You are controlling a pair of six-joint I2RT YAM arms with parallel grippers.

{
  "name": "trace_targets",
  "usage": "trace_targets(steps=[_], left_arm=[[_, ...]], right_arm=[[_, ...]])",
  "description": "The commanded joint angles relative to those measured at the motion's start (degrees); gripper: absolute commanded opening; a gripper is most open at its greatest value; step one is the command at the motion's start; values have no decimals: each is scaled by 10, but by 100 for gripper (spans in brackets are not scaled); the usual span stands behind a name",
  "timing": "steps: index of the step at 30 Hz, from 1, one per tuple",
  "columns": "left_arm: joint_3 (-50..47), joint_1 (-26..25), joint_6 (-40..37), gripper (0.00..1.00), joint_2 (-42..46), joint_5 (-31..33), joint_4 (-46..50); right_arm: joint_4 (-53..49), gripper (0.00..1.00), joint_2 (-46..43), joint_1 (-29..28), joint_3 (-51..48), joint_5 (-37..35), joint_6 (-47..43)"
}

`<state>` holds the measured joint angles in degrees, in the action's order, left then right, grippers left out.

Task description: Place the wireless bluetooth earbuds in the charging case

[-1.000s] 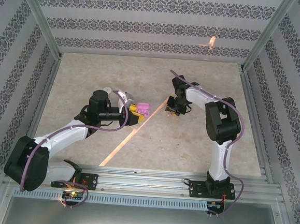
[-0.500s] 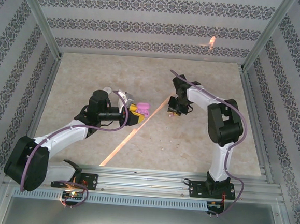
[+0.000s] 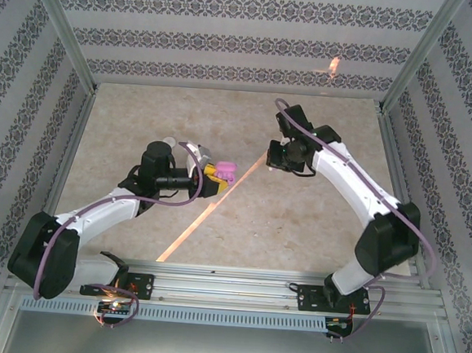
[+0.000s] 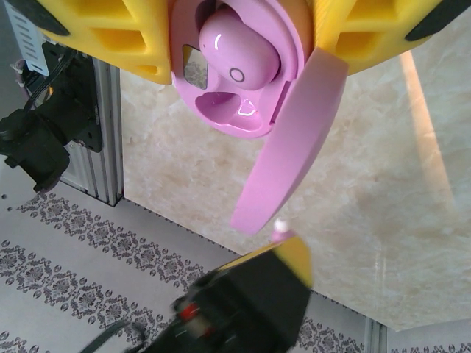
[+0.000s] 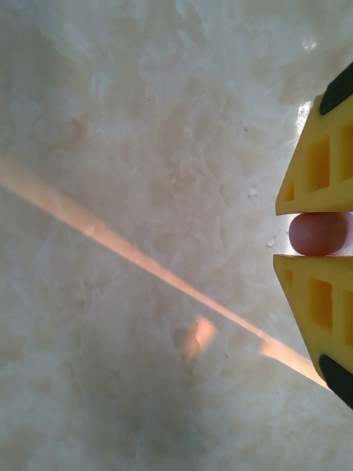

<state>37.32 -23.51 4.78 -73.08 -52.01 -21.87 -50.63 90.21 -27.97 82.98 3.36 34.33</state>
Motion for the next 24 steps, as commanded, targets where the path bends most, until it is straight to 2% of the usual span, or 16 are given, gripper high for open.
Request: trace_targets(steps=[1,8,14,24], left_arm=[[21,4,20,22,-13,-6,-49],[20,4,60,22,-31,-9,-105],[19,4,83,22,-37,-13,-131],[5,4,94,22,-23,-14,-132]], right_arm=[[-27,17,-57,-32,-9,-54,11],[-16,16,-120,-118,1,-109,20],[1,16,-111,-173,20,-112,22],[20,16,-70,-198,44,-104,10]])
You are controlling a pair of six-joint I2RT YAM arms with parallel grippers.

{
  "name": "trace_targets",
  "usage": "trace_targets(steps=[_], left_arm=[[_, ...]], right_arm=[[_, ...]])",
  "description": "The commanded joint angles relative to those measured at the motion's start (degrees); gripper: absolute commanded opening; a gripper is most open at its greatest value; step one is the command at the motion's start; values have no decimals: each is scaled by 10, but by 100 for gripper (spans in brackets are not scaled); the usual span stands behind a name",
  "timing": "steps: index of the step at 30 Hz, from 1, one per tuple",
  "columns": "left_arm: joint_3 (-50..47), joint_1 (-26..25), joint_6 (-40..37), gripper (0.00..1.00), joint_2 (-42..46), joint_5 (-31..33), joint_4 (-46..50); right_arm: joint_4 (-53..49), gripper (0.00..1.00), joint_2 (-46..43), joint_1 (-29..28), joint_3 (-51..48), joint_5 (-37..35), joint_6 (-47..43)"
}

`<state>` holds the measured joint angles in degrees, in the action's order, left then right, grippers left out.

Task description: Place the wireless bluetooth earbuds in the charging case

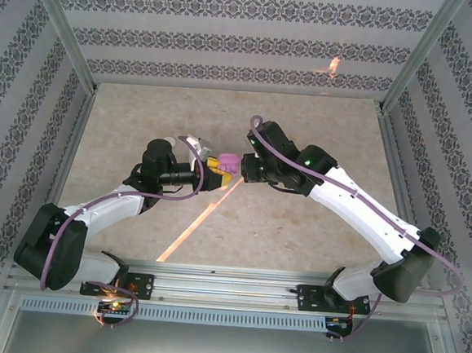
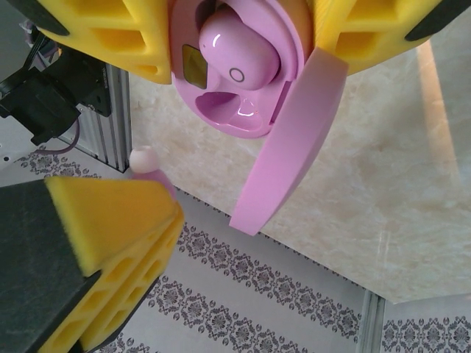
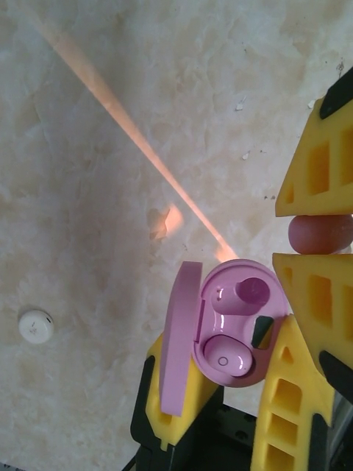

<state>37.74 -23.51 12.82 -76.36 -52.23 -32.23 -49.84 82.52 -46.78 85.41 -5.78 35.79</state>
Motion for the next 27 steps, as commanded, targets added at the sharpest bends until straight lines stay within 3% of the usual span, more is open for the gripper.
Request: trace_targets(steps=[1,15,27], left_arm=[[1,4,13,22,10,-12,-27],[-1,3,23,22,10,-16,-34],[-1,2,24,22,12,-16,-31]], right_arm=[[15,16,10,-12,22,-12,-5],[25,15,49,-32,52,-52,-42],[31,15,75,-33,52,-43,-50]])
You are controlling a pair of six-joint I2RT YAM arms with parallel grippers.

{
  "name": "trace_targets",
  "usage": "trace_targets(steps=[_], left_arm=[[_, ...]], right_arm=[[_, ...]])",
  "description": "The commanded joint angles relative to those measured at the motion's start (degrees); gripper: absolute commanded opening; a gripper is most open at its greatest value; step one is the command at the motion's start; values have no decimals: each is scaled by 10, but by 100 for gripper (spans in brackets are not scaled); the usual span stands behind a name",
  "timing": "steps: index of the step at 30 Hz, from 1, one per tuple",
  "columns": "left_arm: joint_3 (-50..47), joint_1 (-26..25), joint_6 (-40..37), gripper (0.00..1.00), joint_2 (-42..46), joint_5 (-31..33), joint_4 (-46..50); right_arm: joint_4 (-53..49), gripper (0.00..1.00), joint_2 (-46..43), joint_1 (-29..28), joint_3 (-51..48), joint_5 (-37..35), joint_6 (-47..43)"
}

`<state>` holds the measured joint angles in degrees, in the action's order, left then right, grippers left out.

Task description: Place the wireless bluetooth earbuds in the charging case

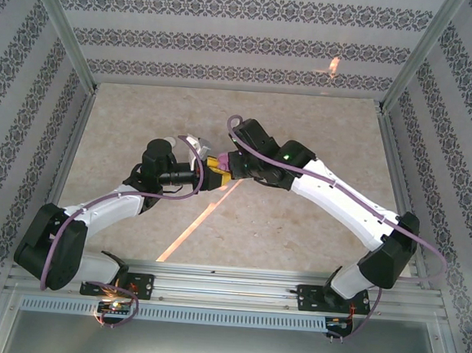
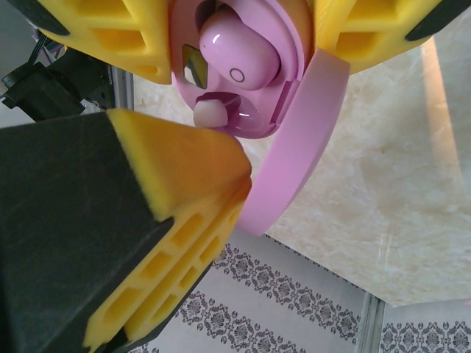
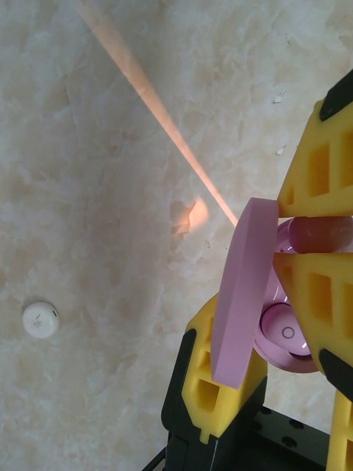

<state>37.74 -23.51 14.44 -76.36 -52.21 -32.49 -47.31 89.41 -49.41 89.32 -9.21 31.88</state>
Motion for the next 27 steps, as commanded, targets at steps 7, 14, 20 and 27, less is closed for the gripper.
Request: trace_targets(steps=[7,14,20,27], left_arm=[[-7,3,8,22,18,-12,-28],[-8,3,8,22,20,-13,-27],[-10,3,6,22,23,-14,-23],[-11,3,2,22,28,-13,-17]], right_arm=[[4,16,11,-6,10,-7,-13],[14,25,12,-6,8,28,-3],[11,28,15,-6,11,39,3],[3,31,12,-6,23,38,3]])
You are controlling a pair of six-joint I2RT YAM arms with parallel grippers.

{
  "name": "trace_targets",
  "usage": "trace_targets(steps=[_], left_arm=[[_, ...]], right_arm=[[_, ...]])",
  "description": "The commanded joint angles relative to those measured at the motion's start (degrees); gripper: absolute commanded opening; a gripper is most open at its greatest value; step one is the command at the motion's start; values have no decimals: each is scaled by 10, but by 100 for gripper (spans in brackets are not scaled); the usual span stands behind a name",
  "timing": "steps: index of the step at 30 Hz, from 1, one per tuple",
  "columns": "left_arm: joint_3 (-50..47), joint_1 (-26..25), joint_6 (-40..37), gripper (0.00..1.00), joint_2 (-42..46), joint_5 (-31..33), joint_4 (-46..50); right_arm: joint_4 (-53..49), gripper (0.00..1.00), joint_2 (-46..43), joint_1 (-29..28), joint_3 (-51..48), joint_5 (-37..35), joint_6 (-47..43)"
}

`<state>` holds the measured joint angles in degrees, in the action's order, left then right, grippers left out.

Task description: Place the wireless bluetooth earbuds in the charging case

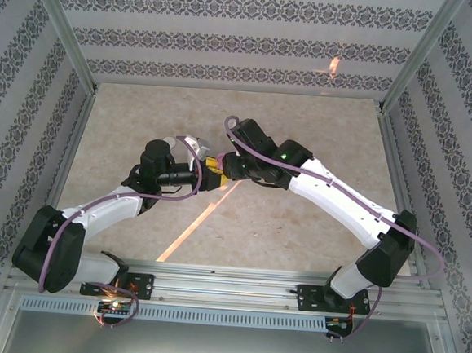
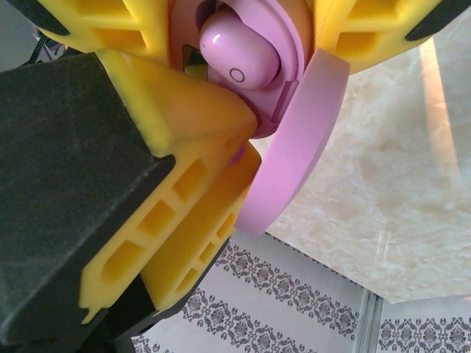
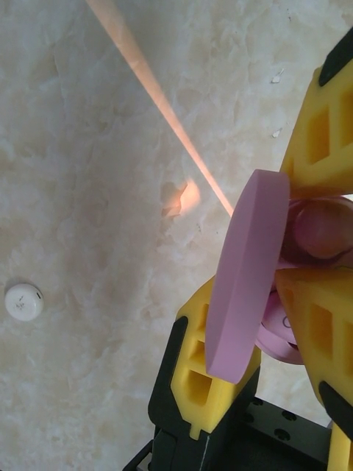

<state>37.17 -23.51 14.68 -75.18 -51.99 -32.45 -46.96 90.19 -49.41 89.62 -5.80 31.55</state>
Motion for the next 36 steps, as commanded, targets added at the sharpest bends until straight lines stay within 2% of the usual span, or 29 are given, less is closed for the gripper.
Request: trace_targets(steps=[1,12,17,19,23,25,31,36], left_arm=[[-5,3,0,22,17,-15,-17],[-5,3,-7,22,21,-17,-9],[-1,3,-14,22,24,-22,-5],[0,3,-12,22,25,-24,-11],[0,3,-7,22,28,-32,-22],[1,3,-7,23,29,-35,-26],[10,3,-6,23,26,-43,-26],[26,3,-3,23,19,-44,-21]], right_arm=[[-2,31,4,-6,21,4,5],[-28,34,-15,-3,62,14,8],[-13,36,-58,26,60,28,11],[5,37,-70,55,43,69,24],[56,40,-77,128,-9,196,81],[82,41,-75,146,-26,240,104],[158,44,-53,163,-70,322,162],[185,55,-40,170,-99,366,185]])
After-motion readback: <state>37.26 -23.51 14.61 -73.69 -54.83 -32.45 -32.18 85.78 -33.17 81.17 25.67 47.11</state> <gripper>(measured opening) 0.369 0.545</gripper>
